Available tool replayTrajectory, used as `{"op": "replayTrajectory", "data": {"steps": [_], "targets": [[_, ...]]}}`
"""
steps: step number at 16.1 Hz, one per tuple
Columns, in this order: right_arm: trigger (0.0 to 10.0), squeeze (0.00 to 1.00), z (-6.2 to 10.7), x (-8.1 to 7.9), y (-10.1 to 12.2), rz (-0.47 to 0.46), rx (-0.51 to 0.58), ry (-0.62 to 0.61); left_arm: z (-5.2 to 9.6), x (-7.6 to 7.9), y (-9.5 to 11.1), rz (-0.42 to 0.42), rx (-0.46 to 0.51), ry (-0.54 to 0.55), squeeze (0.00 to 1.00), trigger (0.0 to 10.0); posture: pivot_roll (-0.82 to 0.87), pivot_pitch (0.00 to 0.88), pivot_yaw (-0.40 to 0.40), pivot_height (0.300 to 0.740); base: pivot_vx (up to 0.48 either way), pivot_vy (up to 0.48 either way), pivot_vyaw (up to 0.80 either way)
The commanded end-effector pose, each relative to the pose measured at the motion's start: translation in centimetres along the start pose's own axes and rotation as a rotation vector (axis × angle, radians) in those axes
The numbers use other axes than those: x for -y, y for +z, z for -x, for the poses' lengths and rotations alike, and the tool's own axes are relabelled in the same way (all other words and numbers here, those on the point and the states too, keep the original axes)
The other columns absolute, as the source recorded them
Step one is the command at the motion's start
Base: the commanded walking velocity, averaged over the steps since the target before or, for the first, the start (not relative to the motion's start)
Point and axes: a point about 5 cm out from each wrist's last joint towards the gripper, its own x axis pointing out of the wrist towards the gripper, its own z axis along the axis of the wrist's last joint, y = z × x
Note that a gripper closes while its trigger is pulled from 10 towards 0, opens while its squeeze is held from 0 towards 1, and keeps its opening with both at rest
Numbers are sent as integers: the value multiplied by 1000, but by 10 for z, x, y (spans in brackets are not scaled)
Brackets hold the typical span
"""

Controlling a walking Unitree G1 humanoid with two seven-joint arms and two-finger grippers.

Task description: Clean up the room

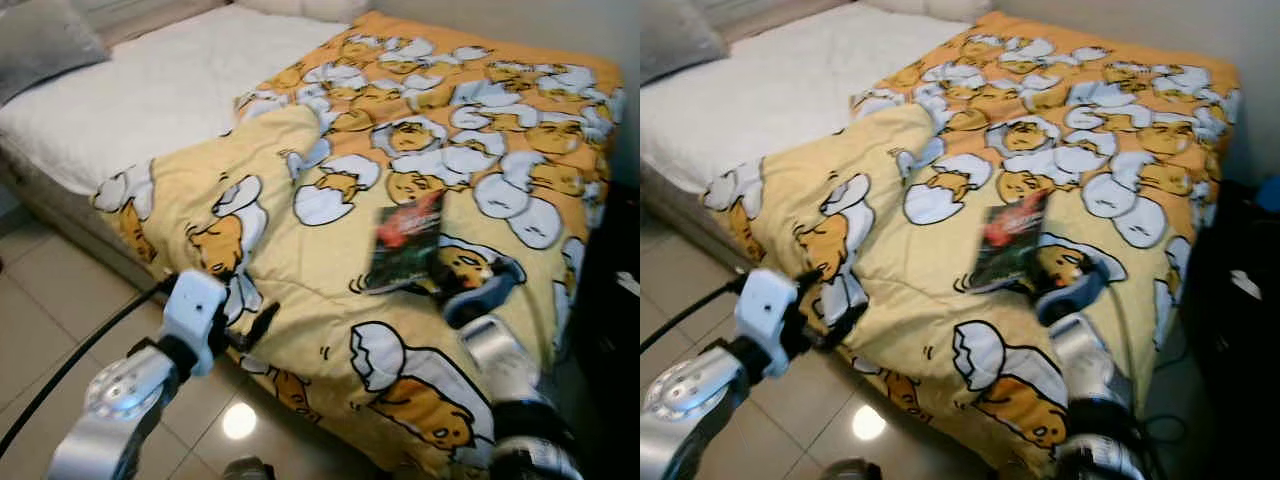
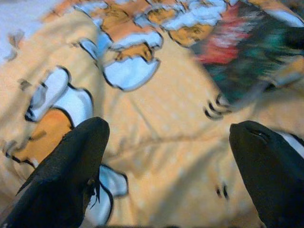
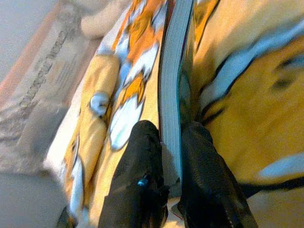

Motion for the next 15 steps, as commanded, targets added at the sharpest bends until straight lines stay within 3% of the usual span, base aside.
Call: {"op": "replayTrajectory", "data": {"steps": [1, 2, 3, 4, 5, 6, 9, 14, 15], "targets": [[0, 0, 2, -27, 19, 111, 110, 44, -9, -5, 0, -19, 11, 90, 478, 10000, -29, 0, 59, 740, 0, 0, 0], [0, 0, 8, -38, 26, 197, 172, 30, -16, -7, 1, -34, 29, 134, 478, 10000, -37, 0, 61, 740, 0, 0, 0], [3569, 0, 11, -45, 28, 243, 200, 25, -18, -7, 2, -37, 39, 150, 478, 10000, -46, 0, 62, 740, 0, 0, 0], [10000, 0, 18, -59, 29, 348, 234, 14, -25, -8, 4, -30, 57, 184, 475, 10000, -56, 0, 53, 740, 0, 0, 0], [10000, 0, 20, -68, 26, 424, 232, 22, -28, -9, 4, -38, 69, 204, 478, 10000, -64, 0, 53, 740, 0, 0, 0], [10000, 0, 23, -80, 26, 590, 243, 41, -32, -9, 3, -34, 69, 239, 475, 10000, -58, 0, 51, 740, 0, 0, 0], [10000, 0, 20, -79, 32, 700, 290, -53, -34, -3, 5, -41, 86, 259, 475, 10000, -43, 0, 19, 740, 0, 0, -800], [10000, 0, 22, -71, 35, 646, 312, -113, -38, -1, 6, -49, 95, 281, 475, 10000, 1, 0, 24, 740, 0, 0, -800], [10000, 0, 20, -68, 33, 656, 332, -148, -38, -1, 8, -60, 92, 279, 431, 10000, -4, 0, 33, 740, 0, 0, -800]]}}
